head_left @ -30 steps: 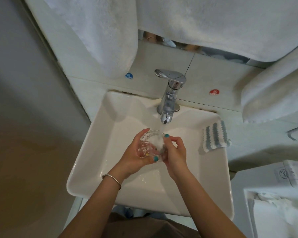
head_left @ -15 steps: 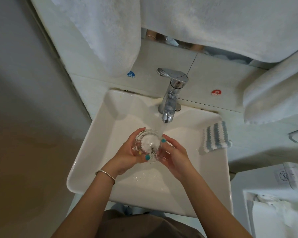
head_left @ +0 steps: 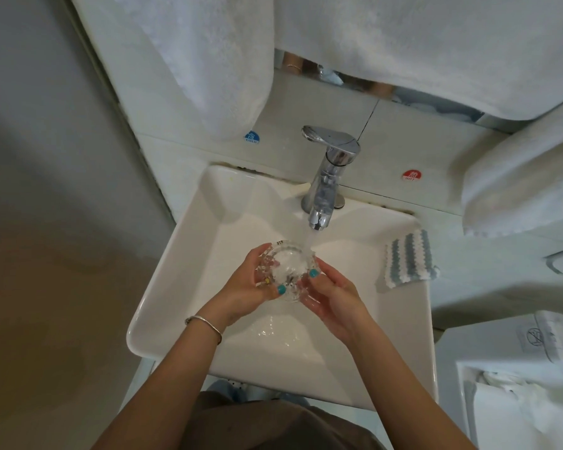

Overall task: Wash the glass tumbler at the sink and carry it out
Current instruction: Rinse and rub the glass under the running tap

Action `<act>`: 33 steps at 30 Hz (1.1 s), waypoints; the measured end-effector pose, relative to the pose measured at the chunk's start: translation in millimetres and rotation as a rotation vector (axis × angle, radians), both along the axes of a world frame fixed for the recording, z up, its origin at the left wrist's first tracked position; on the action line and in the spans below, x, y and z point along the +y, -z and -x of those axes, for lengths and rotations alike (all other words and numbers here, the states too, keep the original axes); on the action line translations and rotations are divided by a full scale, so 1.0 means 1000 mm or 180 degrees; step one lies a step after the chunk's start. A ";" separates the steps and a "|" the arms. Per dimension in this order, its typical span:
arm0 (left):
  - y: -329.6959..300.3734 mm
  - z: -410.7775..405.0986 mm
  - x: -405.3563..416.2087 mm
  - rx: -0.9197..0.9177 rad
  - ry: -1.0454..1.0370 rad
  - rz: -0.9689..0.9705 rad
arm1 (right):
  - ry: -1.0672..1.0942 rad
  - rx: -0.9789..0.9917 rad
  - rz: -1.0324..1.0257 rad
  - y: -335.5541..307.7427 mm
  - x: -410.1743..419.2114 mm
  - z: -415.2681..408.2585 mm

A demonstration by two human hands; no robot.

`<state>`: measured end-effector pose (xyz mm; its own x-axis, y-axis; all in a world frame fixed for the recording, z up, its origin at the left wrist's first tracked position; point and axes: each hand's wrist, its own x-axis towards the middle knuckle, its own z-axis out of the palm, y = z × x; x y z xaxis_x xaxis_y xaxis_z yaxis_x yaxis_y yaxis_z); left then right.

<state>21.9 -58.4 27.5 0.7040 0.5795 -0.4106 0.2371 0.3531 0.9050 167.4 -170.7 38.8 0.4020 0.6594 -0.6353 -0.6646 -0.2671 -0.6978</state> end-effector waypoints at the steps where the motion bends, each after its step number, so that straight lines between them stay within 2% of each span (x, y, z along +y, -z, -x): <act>1: 0.001 0.000 0.000 -0.0024 -0.0035 0.0003 | 0.0002 0.0007 -0.0009 0.000 0.000 0.000; 7: 0.000 0.003 0.003 -0.0109 -0.0019 -0.0062 | 0.0161 0.0051 0.0247 -0.002 0.008 0.007; 12: -0.002 -0.001 0.002 -0.0077 0.0314 -0.0138 | -0.0136 -0.0365 0.0522 0.003 0.006 0.007; 15: -0.001 -0.011 -0.006 -0.0084 0.0335 -0.0021 | -0.0045 0.0197 0.0095 0.003 0.002 0.000; 19: 0.004 -0.023 -0.017 -0.0141 -0.0131 0.0188 | 0.0302 0.0694 -0.0389 0.002 -0.003 -0.006; 27: 0.000 -0.034 -0.031 -0.0690 -0.0818 0.1248 | 0.0696 0.0737 -0.0463 0.000 -0.001 -0.003; 33: -0.002 -0.044 -0.044 -0.0668 -0.1150 0.1047 | 0.0736 0.0732 -0.0481 0.003 -0.002 -0.003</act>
